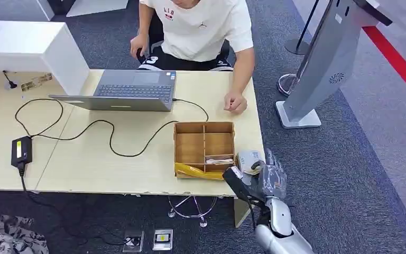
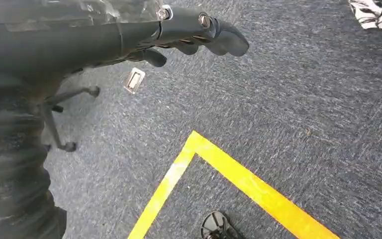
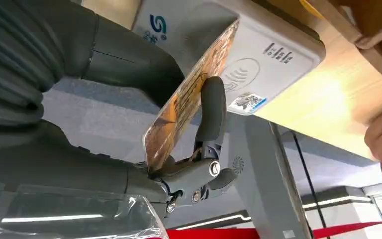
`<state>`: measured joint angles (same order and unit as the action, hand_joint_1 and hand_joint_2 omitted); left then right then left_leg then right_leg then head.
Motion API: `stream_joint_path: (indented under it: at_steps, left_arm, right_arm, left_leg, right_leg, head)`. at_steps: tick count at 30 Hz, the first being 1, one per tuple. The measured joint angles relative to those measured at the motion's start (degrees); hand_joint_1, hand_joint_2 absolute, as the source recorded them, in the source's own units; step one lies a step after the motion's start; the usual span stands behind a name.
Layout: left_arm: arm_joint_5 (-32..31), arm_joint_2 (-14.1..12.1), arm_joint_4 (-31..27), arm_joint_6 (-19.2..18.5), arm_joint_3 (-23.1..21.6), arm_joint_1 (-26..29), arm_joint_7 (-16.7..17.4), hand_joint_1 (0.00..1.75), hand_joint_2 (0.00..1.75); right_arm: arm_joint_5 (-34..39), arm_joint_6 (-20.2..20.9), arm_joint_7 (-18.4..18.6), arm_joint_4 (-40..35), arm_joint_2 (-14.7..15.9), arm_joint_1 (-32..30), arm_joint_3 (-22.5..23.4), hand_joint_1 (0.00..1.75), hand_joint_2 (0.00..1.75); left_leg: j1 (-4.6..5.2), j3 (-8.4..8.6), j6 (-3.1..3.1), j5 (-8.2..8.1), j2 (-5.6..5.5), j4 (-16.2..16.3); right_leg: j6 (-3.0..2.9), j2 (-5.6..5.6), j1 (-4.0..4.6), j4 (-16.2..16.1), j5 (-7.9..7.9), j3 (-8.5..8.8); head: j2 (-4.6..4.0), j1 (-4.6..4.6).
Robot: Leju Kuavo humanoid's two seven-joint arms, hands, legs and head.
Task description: Pass the card to the sensor for recognition and then transmit it.
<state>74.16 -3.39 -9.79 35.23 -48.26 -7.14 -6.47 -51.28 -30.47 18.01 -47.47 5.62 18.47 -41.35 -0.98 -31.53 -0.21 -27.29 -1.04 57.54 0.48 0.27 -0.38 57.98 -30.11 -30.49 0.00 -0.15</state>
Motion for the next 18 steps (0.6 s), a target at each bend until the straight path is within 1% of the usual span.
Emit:
stream_joint_path:
  at_steps: [6, 11, 13, 15, 18]
  left_arm:
    - [-0.6, 0.0, 0.0, 0.0, 0.0, 0.0, 0.1, 0.00, 1.75]
    - [-1.0, 0.0, 0.0, 0.0, 0.0, 0.0, 0.1, 0.00, 1.75]
    - [-1.1, 0.0, 0.0, 0.0, 0.2, 0.0, -0.3, 0.00, 1.75]
    - [-1.0, 0.0, 0.0, 0.0, 0.4, 0.1, -2.6, 0.00, 1.75]
    - [-0.9, 0.0, -0.1, 0.0, 0.8, 0.2, -4.2, 0.00, 1.75]
  right_arm:
    - [0.5, -1.6, -0.8, 0.7, 0.0, 0.1, 0.0, 1.75, 1.75]
    - [-0.1, -3.8, -0.3, 0.1, 0.2, 0.2, 0.0, 1.75, 1.75]
    - [-3.0, -5.6, 0.7, -2.3, 0.7, 0.1, 0.2, 1.75, 1.75]
    - [-8.9, -8.1, 1.2, -7.0, 1.2, 0.2, 1.2, 1.75, 1.75]
    - [-14.1, -9.2, 1.2, -14.7, 1.9, 1.1, 3.3, 1.75, 1.75]
  left_leg:
    - [0.00, 0.06, 0.00, 0.01, 0.01, 0.0]
    - [0.00, 0.05, 0.00, 0.02, 0.00, 0.0]
    - [0.02, 0.01, 0.01, 0.03, 0.00, 0.0]
    - [0.02, 0.00, 0.02, 0.03, 0.00, 0.0]
    - [0.01, 0.02, 0.01, 0.04, 0.01, 0.0]
  right_leg:
    - [0.01, 0.00, 0.00, 0.0, 0.01, 0.08]
    - [0.01, 0.00, 0.00, 0.0, 0.07, 0.08]
    - [0.02, 0.00, -0.02, 0.0, 0.09, 0.05]
    - [0.02, 0.03, -0.02, 0.0, 0.10, 0.03]
    - [0.02, 0.03, -0.01, 0.0, 0.10, 0.03]
  head:
    - [0.00, 0.00]
    - [-0.02, 0.00]
    - [-0.02, 0.00]
    - [-0.02, -0.02]
    - [0.00, -0.02]
